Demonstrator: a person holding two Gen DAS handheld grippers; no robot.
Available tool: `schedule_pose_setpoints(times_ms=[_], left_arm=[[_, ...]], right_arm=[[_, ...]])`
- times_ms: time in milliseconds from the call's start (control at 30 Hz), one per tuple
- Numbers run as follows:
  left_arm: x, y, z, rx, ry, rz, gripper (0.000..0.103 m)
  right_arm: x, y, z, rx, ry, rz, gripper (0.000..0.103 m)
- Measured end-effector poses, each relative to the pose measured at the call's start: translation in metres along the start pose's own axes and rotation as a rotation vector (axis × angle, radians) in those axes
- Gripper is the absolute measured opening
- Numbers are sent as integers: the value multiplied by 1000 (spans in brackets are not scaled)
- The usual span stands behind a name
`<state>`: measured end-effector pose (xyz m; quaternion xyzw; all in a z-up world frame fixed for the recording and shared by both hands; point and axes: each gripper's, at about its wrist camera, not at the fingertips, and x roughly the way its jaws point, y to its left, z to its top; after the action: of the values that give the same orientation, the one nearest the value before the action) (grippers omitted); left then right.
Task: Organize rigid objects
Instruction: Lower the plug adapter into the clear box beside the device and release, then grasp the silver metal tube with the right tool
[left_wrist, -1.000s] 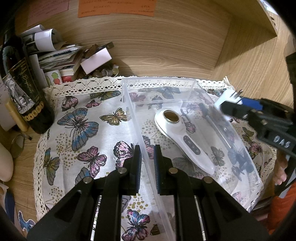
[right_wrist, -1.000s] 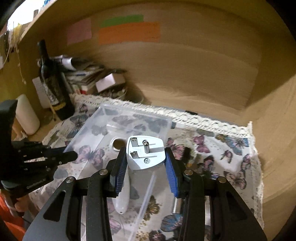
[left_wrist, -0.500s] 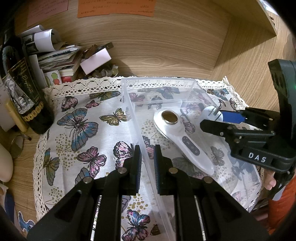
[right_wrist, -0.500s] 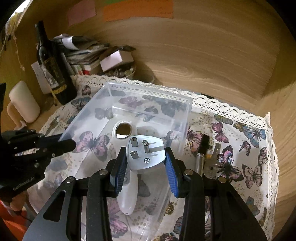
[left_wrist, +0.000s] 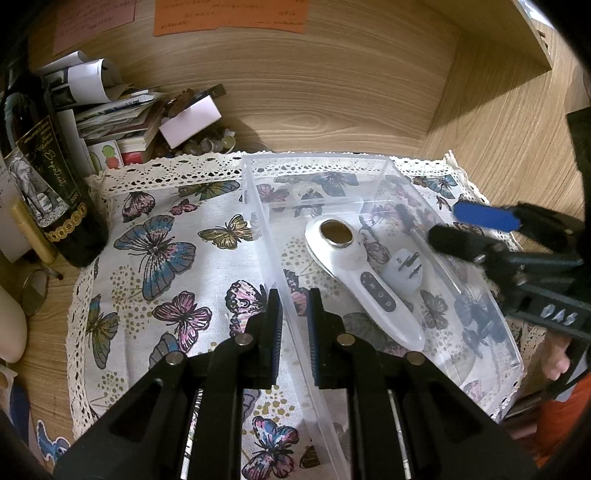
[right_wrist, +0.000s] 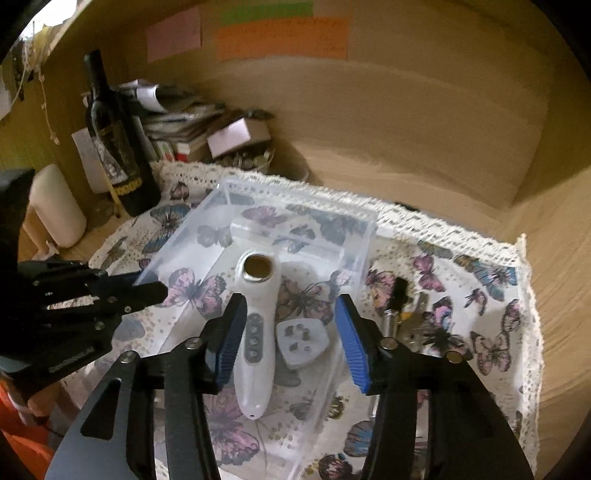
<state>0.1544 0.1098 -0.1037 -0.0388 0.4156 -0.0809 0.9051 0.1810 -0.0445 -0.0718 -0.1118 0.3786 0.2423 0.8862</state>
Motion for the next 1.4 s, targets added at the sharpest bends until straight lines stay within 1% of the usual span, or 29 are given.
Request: schedule_pose_setpoints(times_ms=[133,200,400,567,633,700,767,833,933,1033,1167,1200,1333,1400], left_arm=[[0,0,0,2,0,0,12],[0,1,0,3,-1,1,12],[0,0,0,3,-1,1,12],[0,0,0,2,-1,2,13],[0,0,0,2,-1,2,13],[0,0,0,2,-1,2,13],[0,0,0,2,-1,2,12],[0,0,0,2,0,2,12],[0,0,0,2,0,1,12],[0,-1,0,1,0,1,13],[1,-3,0,5,-1,-1,12],[1,-3,0,5,-1,-2,12],[1,-3,0,10,-1,-5,13],[1,-2,0,10,-1,-8,13]], right_arm=[[-18,-10,1,22,-44,-32,51],[-29,-19,2,39,-67,-65,51],[-45,-48,-3,98,-85,-147,52],[-40,-68,-16,141,-43,-196,52],[-33,-74,-25,157,-10,-197,52],[-24,-76,-32,165,29,-180,52],[-18,-77,-39,169,54,-162,46],[-11,-75,-45,166,85,-138,34],[1,-70,-50,151,119,-116,24],[12,-66,-51,142,144,-95,18],[25,-64,-48,128,172,-74,16],[29,-64,-47,125,183,-73,13],[45,-66,-45,108,229,-101,13],[49,-69,-43,112,235,-98,13]])
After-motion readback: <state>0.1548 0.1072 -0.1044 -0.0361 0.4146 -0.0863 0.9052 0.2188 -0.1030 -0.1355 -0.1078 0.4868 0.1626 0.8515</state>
